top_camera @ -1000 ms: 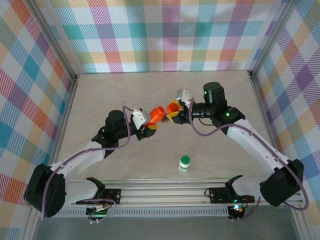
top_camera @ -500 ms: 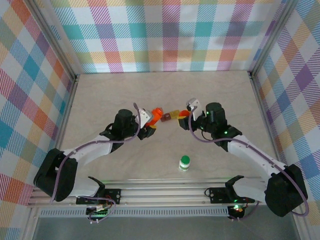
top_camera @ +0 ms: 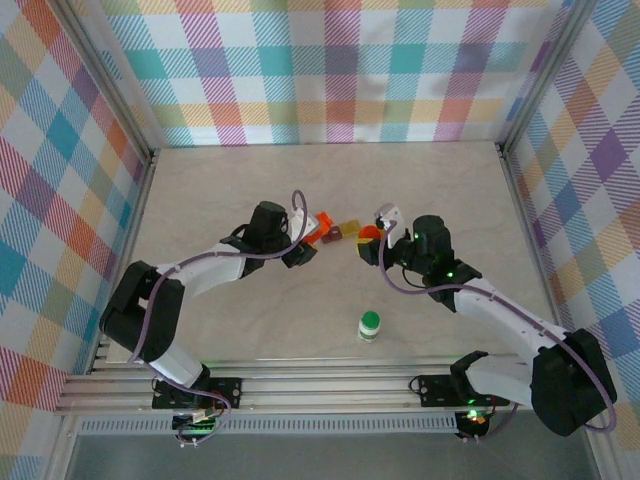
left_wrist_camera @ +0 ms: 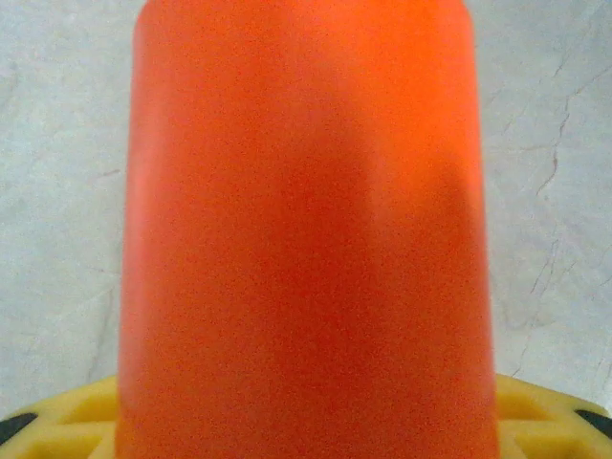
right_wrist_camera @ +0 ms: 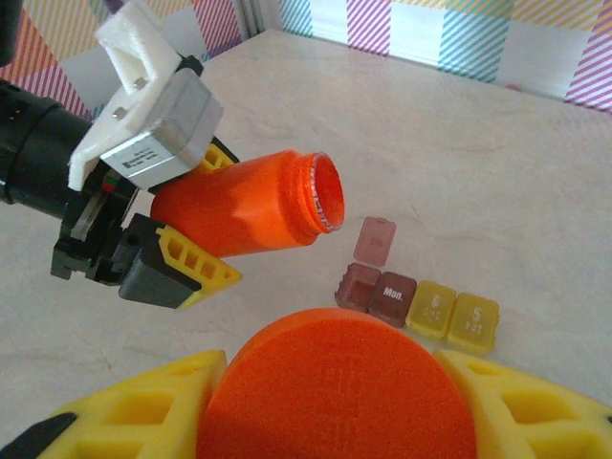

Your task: Sort the pills into containers

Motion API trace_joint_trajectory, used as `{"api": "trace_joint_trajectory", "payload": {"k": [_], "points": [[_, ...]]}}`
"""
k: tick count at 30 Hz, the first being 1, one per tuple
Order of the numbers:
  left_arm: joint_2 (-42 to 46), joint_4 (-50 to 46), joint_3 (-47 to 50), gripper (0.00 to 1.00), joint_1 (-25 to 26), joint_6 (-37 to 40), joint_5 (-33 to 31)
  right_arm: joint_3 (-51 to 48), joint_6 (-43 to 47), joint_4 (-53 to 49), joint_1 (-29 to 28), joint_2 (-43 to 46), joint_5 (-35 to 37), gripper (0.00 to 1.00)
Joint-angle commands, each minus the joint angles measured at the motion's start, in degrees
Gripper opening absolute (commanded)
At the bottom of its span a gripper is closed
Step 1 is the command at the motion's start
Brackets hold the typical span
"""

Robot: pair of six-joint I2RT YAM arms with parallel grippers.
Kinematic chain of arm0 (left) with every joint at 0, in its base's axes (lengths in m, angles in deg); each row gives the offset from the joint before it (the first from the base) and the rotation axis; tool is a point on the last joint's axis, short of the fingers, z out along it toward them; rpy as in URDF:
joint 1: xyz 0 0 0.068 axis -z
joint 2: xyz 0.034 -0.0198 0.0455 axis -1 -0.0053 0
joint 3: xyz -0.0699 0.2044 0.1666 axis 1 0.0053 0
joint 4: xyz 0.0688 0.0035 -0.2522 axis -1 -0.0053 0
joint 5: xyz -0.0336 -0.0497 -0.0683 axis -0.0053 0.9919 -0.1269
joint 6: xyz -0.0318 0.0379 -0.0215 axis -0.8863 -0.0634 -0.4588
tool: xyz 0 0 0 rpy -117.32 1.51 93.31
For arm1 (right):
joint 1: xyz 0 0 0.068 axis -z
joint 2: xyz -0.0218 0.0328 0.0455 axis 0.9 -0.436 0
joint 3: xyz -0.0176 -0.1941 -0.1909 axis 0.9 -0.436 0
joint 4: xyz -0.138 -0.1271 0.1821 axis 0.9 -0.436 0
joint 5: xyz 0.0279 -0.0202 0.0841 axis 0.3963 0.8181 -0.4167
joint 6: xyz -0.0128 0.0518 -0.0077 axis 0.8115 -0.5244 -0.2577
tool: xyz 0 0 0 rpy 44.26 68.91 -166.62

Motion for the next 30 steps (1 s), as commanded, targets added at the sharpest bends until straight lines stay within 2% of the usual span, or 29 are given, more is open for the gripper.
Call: {"api": "trace_joint_trajectory", "payload": {"k": [1,30], "points": [[-1.38,-5.92,-3.53,0.00,0.13,4.16,-0.62,-0.49,-0.44,2.85,0.16,0.58,0.64,0.32],[-17.24,-33.60,-24.71,0.00,-3.13,16.51,-1.52,-0.21,-1.13,2.56,0.23,-0.08,-0.50,0.32]]}}
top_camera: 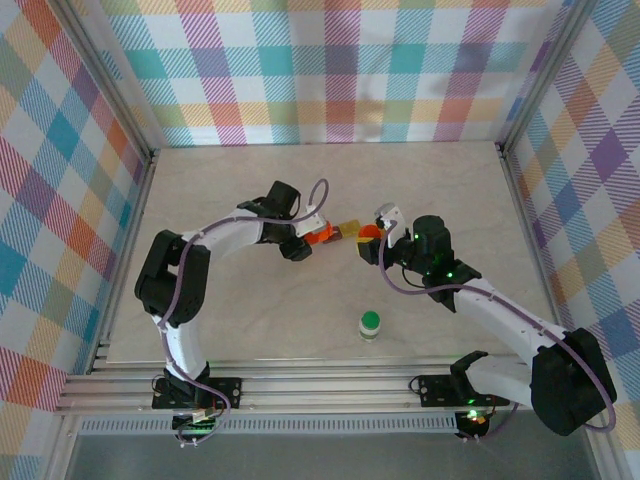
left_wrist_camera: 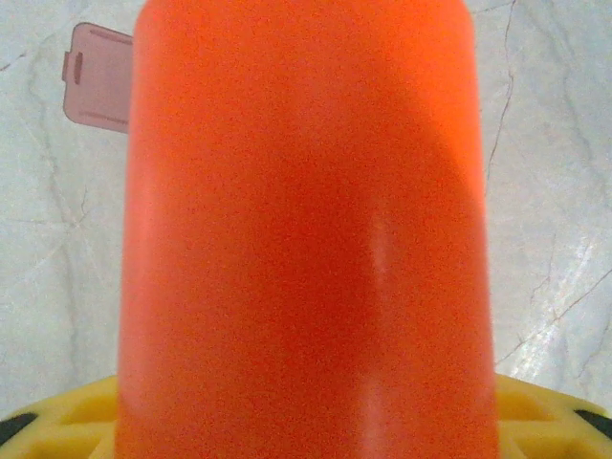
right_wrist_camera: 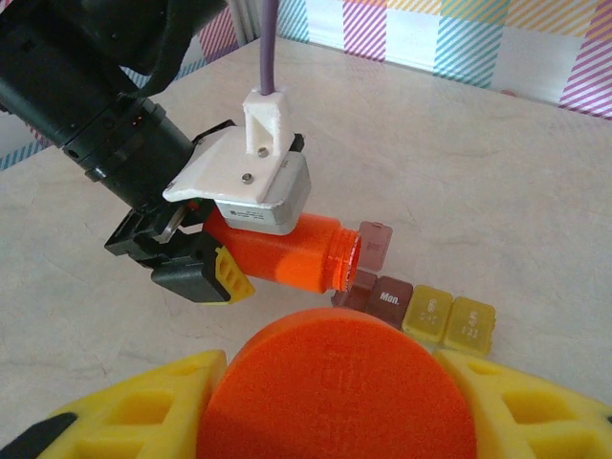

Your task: Sort the pills into containers

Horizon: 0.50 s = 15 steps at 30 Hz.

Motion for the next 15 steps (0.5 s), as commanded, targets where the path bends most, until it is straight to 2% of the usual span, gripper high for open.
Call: {"api": "trace_joint_trajectory", "payload": {"k": [1,15], "points": [[-2.00,-5.58,-3.32,0.00,-0.59,2.77,-0.76,0.02,-0.99,1.28,0.13,0.13,-0.98,0.32],[-6.13,-11.77,-10.20,0.00,-0.59,5.41,-3.06,0.36,-1.26,0.98,0.12,-0.40,-1.78,0.32]]}}
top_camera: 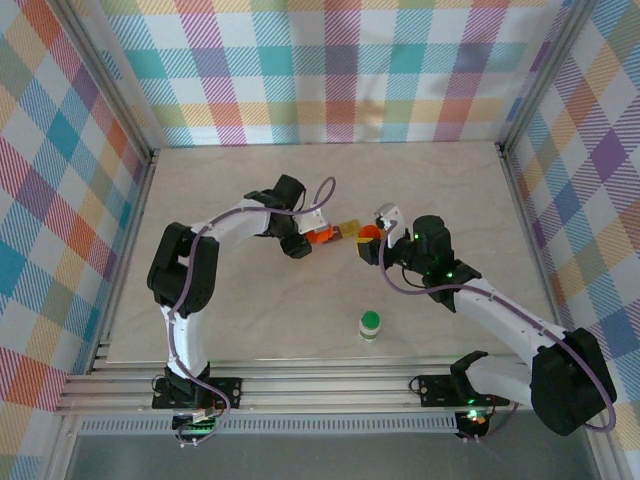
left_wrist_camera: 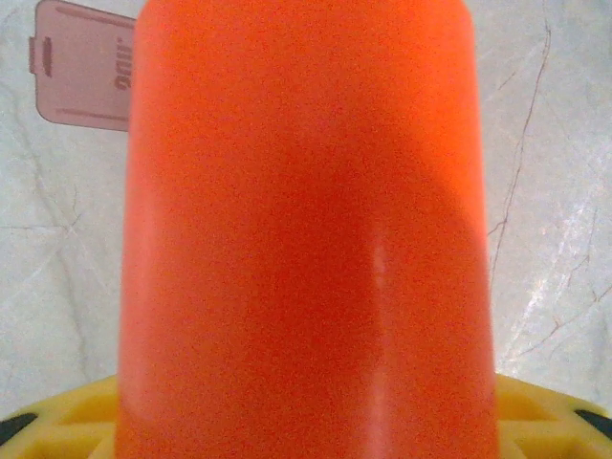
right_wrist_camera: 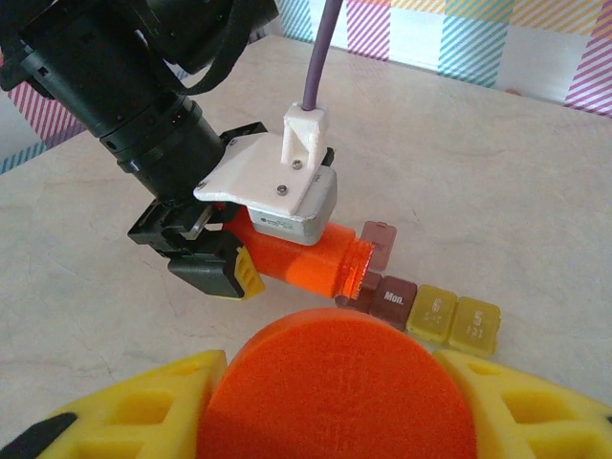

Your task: Sort the pills into containers

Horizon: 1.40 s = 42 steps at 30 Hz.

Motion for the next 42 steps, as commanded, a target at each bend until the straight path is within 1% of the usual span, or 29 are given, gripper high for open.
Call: {"api": "trace_joint_trajectory", "payload": {"k": [1,17,32,42], "points": [[-1.29,-3.76,-2.61,0.00,-0.59,1.64,-0.98,0.47,-1.16,0.94,0.15,-0.59,-1.45,0.32],[-4.27,-9.78,-7.97,0.00,0.25,4.03,-5.99,1.13,-1.52,0.17,0.16,-1.32,-2.48,0.33],[-7.20,-14.70,-13.77,0.00,2.99,6.96,-12.39,1.56,-1.65,-0.55,0.17,-1.15,-2.88,0.33],[-6.89,-16.21,-14.25,0.00,5.03,10.25,-17.41,1.68,-1.87,-0.91,0.16,-0.91,-3.31,0.33]]}}
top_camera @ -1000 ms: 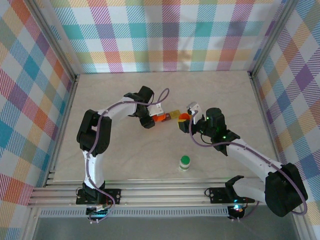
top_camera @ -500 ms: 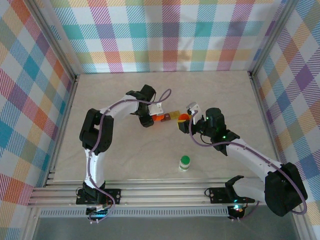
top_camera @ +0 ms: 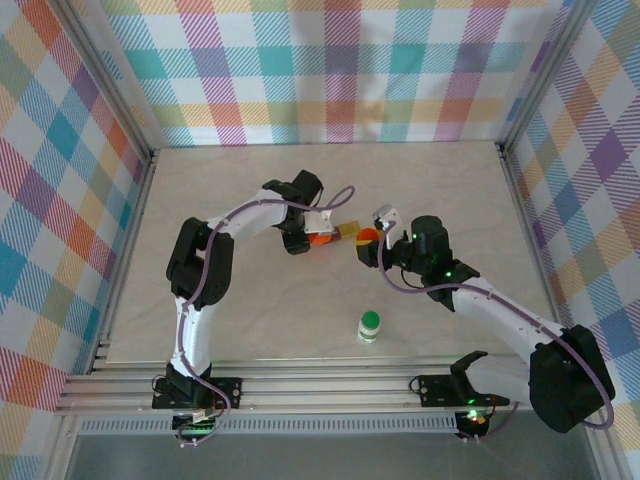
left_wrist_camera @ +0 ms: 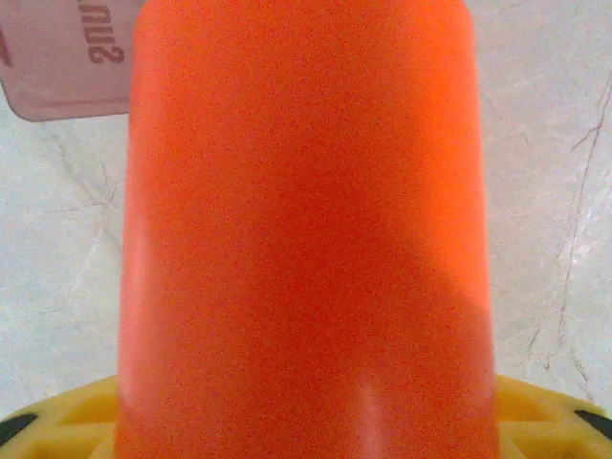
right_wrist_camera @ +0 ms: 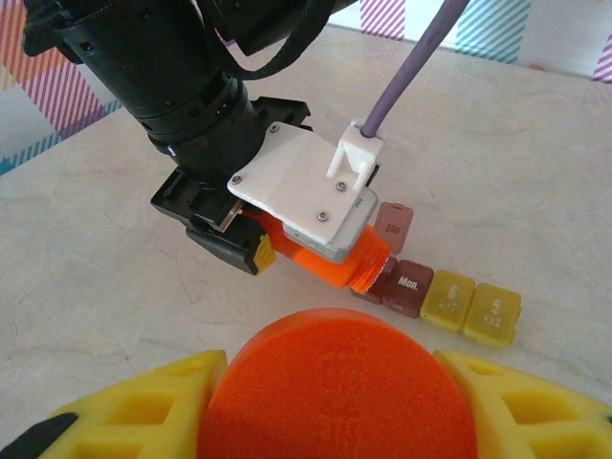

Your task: Sort the pills into containers

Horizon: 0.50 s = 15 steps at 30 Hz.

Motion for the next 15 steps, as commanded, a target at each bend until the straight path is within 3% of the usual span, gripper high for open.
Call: {"api": "trace_joint_trajectory", "payload": {"k": [1,15], "points": [[-0.01,-2.34,-1.35,0.00,0.77,2.20,-3.00,1.68,-0.78,0.12,0.14,-0.02,-1.63,0.33],[0.08,-1.01,-1.52,0.00,1.68,3.62,-7.41,1.78,-1.15,0.38,0.17,-0.61,-2.06,0.34]]}}
